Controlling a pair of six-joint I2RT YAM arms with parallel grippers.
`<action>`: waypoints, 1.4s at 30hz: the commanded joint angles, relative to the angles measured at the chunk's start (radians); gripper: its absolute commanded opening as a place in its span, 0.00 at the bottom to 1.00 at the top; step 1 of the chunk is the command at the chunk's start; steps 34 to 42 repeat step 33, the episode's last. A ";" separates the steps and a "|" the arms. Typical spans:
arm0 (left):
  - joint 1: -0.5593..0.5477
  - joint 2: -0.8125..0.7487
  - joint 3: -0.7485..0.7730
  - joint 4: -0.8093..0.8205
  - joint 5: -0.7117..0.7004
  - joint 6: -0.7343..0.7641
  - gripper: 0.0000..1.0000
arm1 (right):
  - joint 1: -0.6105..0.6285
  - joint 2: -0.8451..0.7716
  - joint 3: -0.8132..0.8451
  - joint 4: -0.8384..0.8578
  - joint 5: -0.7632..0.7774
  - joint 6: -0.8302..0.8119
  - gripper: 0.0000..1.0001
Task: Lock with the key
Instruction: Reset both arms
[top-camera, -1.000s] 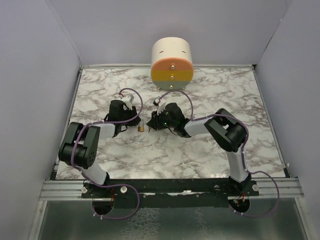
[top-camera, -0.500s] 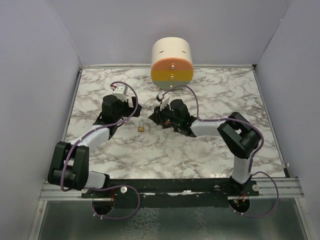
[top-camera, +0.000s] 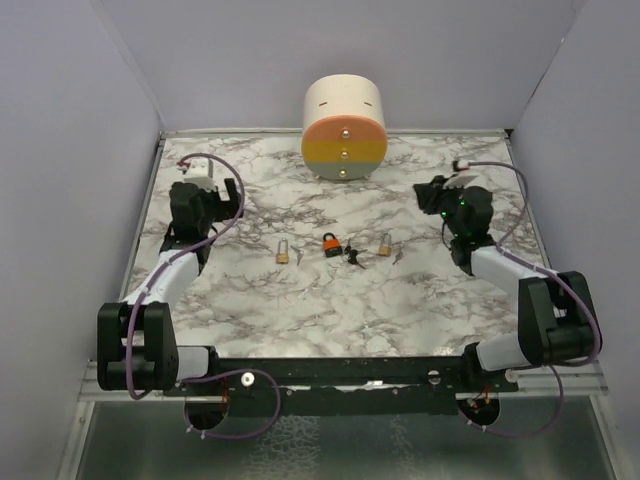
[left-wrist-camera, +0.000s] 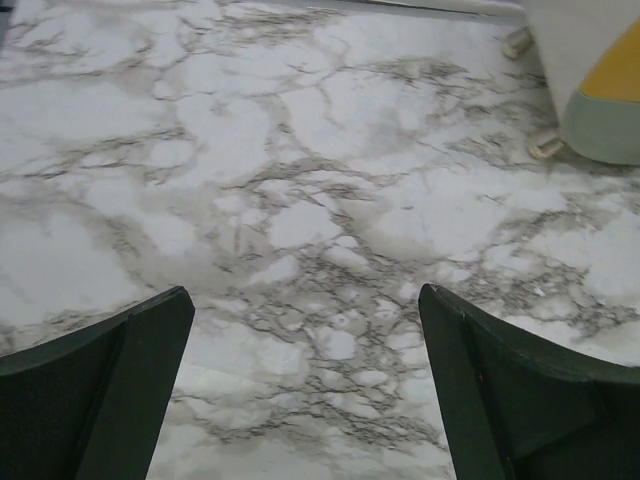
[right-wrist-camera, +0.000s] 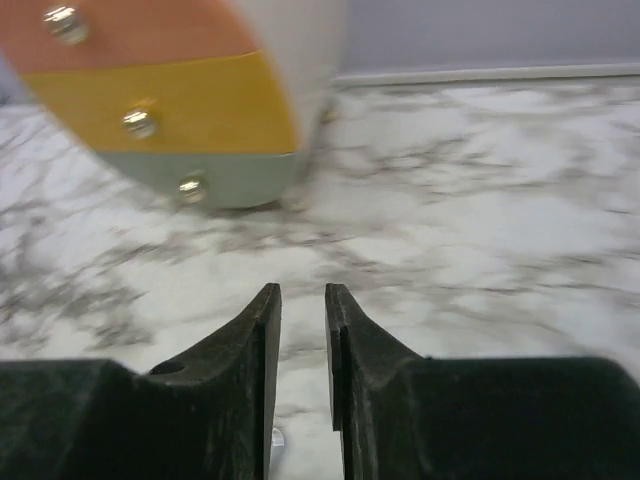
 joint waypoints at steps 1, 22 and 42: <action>0.171 -0.006 -0.018 0.078 0.105 -0.056 0.99 | -0.299 -0.136 -0.100 0.090 -0.073 0.154 0.37; 0.187 0.044 -0.101 0.247 0.062 0.054 0.99 | -0.482 -0.203 -0.253 0.168 -0.001 0.130 0.96; 0.187 0.040 -0.136 0.299 0.090 0.067 0.99 | -0.482 -0.187 -0.247 0.169 -0.039 0.119 0.97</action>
